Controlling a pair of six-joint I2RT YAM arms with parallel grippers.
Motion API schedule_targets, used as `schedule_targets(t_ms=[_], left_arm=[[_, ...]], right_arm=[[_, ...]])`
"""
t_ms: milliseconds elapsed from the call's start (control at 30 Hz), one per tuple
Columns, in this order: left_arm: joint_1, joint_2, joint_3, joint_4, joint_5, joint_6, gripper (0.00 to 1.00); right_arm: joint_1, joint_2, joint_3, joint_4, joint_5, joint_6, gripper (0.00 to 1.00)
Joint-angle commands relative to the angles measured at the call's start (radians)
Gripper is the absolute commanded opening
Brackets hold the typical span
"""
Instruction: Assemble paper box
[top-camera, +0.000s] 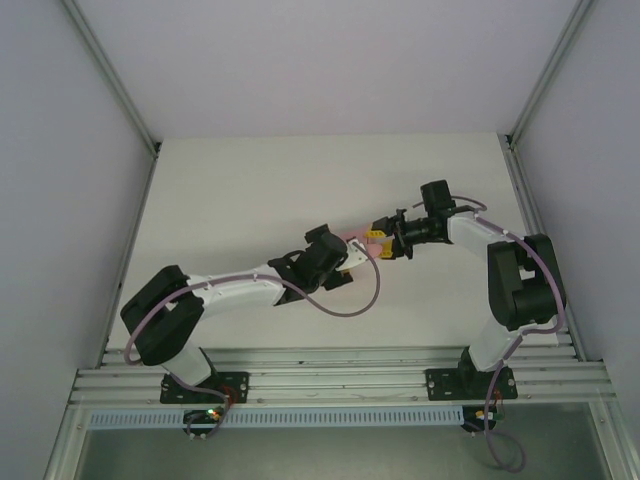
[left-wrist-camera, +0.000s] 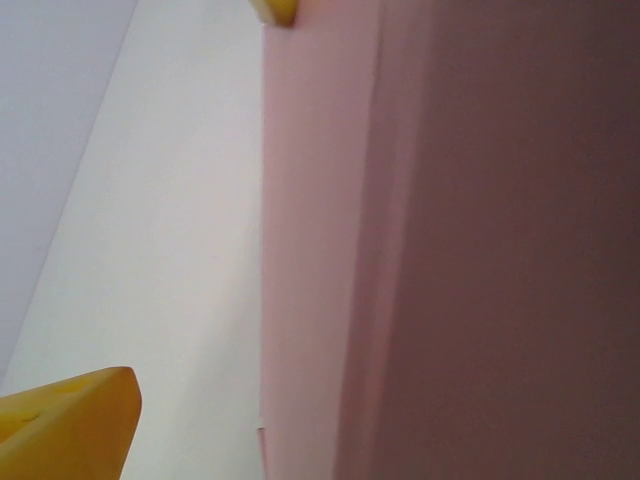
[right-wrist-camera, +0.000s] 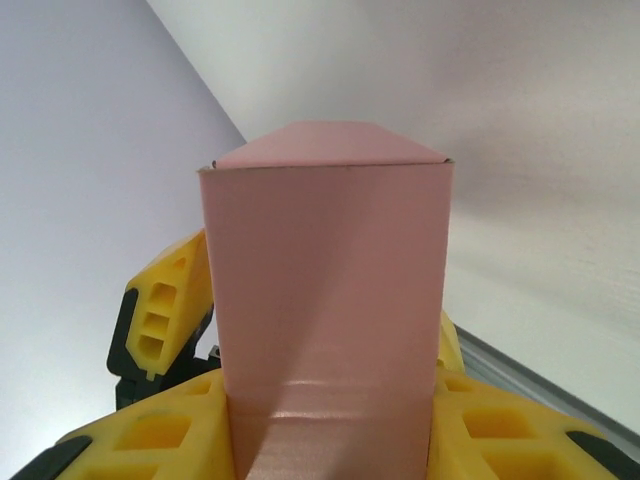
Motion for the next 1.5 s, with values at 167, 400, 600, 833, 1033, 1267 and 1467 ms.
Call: schedule_targets(t_ms=[167,400,600,833,1033,1267,1467], left_arm=[[-0.004,-0.051,-0.03,0.05,-0.089,0.094,0.66],[-0.002,-0.068,-0.021,0.016,-0.048,0.113,0.48],[0.029,-0.124,-0.007,-0.137,0.08,0.065,0.4],[0.131,-0.14,0.095,-0.479,0.342,0.051,0.39],[0.2,-0.06,0.226,-0.732,0.547,0.066,0.39],[0.238,0.07,0.37,-0.877,0.612,0.108,0.38],[0.252,0.147,0.446,-0.928,0.643,0.145,0.43]], right_arm=[[-0.005,-0.015,-0.014,-0.045,-0.085,0.065,0.42],[-0.005,-0.051,-0.021,-0.004,-0.078,0.075,0.61],[-0.037,-0.124,-0.045,0.008,0.027,0.012,1.0],[-0.113,-0.374,-0.093,0.028,0.425,-0.339,1.0],[-0.112,-0.62,-0.305,0.3,0.642,-0.55,1.0],[-0.048,-0.632,-0.323,0.307,0.418,-0.87,0.99],[0.076,-0.578,-0.313,0.294,0.434,-1.07,0.96]])
